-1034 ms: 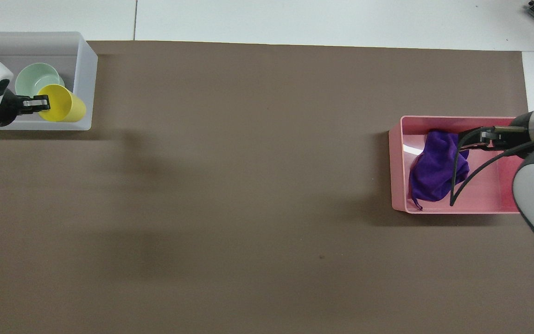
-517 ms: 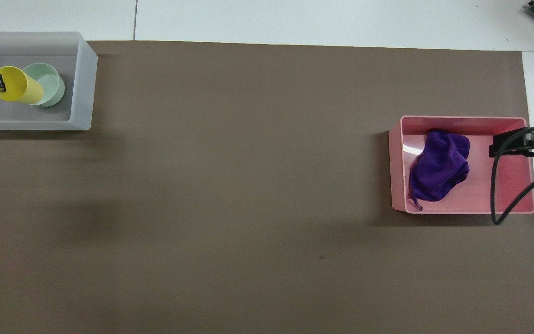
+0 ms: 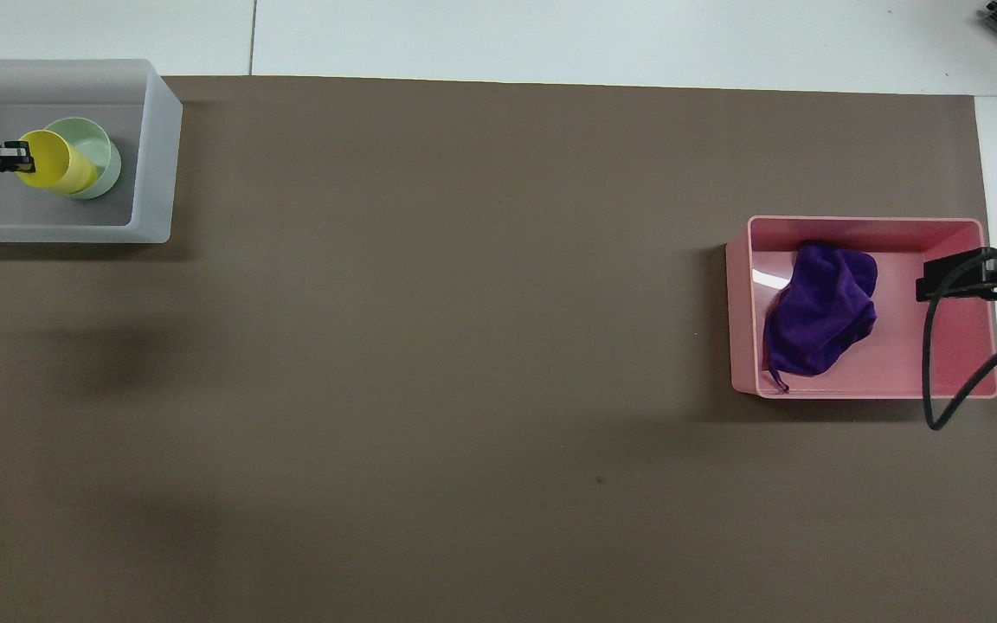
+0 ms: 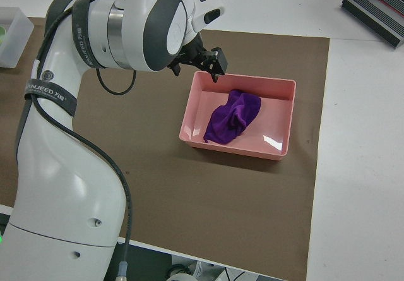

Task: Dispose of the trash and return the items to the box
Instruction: 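Release the yellow cup inside the white bin with the left gripper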

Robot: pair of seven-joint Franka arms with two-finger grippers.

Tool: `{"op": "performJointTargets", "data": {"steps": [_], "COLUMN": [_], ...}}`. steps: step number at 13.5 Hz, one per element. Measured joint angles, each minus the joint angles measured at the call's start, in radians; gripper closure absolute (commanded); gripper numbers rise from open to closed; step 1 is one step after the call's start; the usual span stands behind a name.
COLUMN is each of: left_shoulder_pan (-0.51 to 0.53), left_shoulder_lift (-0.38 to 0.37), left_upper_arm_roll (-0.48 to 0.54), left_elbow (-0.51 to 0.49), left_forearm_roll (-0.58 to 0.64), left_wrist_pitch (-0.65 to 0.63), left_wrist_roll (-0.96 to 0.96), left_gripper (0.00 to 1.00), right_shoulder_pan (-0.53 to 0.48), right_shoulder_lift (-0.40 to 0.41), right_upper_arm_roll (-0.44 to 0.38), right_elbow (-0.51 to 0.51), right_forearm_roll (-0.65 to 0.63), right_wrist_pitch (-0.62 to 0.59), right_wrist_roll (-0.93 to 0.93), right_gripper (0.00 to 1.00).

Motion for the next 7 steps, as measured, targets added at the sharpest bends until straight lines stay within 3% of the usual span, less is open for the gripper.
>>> {"op": "performJointTargets", "data": {"steps": [1,2,3,5,6,7], "left_shoulder_pan": [0.000,0.000,0.000,0.000,0.000,0.000], "left_shoulder_lift": [0.002,0.004,0.005,0.006,0.006,0.005], "left_upper_arm_roll": [0.000,0.000,0.000,-0.002,-0.003,-0.004], "left_elbow": [-0.002,-0.004,-0.008,-0.010,-0.010,-0.009], "left_forearm_roll": [-0.006,-0.010,-0.013,-0.015,-0.015,-0.015], "left_wrist_pitch": [0.006,0.012,0.019,0.023,0.022,0.022], "left_wrist_roll": [0.004,0.005,0.005,0.006,0.007,0.008], "left_gripper": [0.92,0.56,0.41,0.24,0.06,0.00], "right_shoulder_pan": [-0.001,-0.001,-0.002,-0.001,0.000,0.000], "right_shoulder_lift": [0.000,0.000,-0.001,-0.003,-0.005,-0.008], "right_upper_arm_roll": [0.000,-0.001,-0.002,-0.002,-0.001,-0.001], "right_elbow": [0.000,-0.002,-0.008,-0.022,-0.028,-0.035], "right_forearm_roll": [0.000,0.000,0.000,0.000,0.000,0.000], "right_wrist_pitch": [-0.003,-0.005,-0.006,-0.006,-0.006,-0.006], "right_wrist_roll": [0.000,0.000,0.000,-0.001,-0.001,-0.001], "right_gripper": [0.00,0.00,0.00,0.00,0.00,0.00]}}
